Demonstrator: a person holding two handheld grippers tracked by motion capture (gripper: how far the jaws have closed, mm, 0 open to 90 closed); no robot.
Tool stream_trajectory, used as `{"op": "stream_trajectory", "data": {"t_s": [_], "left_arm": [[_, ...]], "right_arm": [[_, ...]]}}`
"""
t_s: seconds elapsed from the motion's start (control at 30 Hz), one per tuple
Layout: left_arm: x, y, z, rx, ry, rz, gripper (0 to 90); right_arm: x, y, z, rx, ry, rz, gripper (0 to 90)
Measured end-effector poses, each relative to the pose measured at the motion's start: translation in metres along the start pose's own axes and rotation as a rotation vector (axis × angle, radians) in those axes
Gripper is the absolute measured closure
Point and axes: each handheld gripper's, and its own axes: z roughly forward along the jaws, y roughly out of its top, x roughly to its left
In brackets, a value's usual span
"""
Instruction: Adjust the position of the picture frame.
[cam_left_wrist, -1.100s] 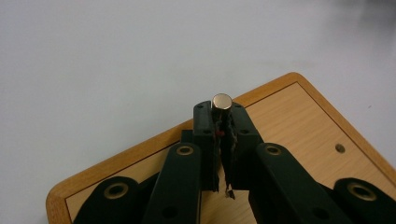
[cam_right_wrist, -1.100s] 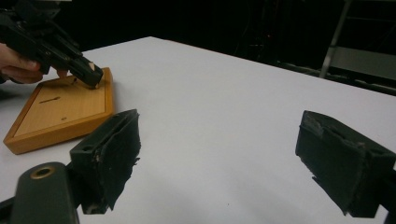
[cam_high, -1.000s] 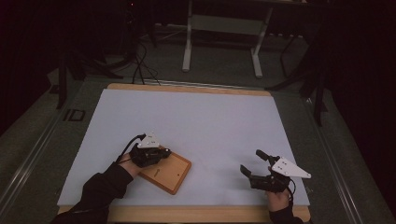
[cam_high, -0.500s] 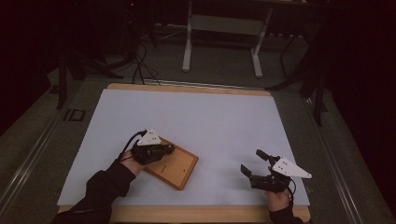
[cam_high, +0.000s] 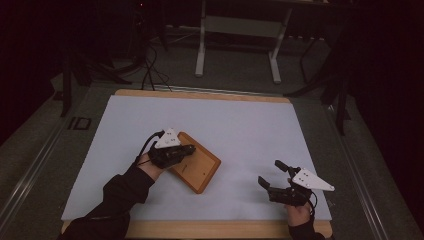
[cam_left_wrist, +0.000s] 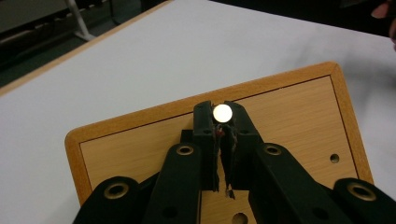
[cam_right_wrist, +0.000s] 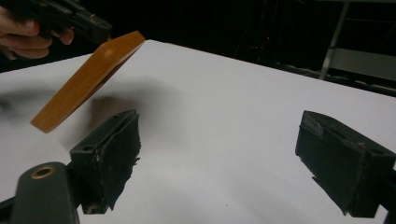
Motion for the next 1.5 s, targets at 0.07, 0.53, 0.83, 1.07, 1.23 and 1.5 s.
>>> {"op": "stream_trajectory", "data": {"t_s": [0.07, 0.53, 0.83, 1.07, 1.23, 1.5], "left_arm": [[-0.001, 0.004, 0.005, 0.003, 0.005, 0.007, 85.6], [-0.006, 0.022, 0.049, 0.028, -0.021, 0.022, 85.6], [-0.011, 0.025, 0.076, 0.047, -0.038, 0.031, 85.5], [-0.012, 0.026, 0.098, 0.086, -0.039, 0.047, 85.4], [-0.011, 0.026, 0.109, 0.101, -0.043, 0.038, 85.4], [-0.008, 0.024, 0.135, 0.154, -0.048, 0.017, 85.4]], "right_arm": [[0.000, 0.000, 0.000, -0.001, 0.000, 0.001, 13.4], [-0.001, 0.001, -0.002, -0.010, 0.004, 0.003, 13.4], [-0.002, 0.001, -0.003, -0.015, 0.004, 0.003, 13.4], [-0.002, 0.001, -0.004, -0.022, -0.002, 0.006, 13.4], [-0.002, 0.001, -0.005, -0.023, -0.001, 0.006, 13.4], [-0.001, 0.001, -0.002, -0.018, 0.009, 0.005, 13.4]]}}
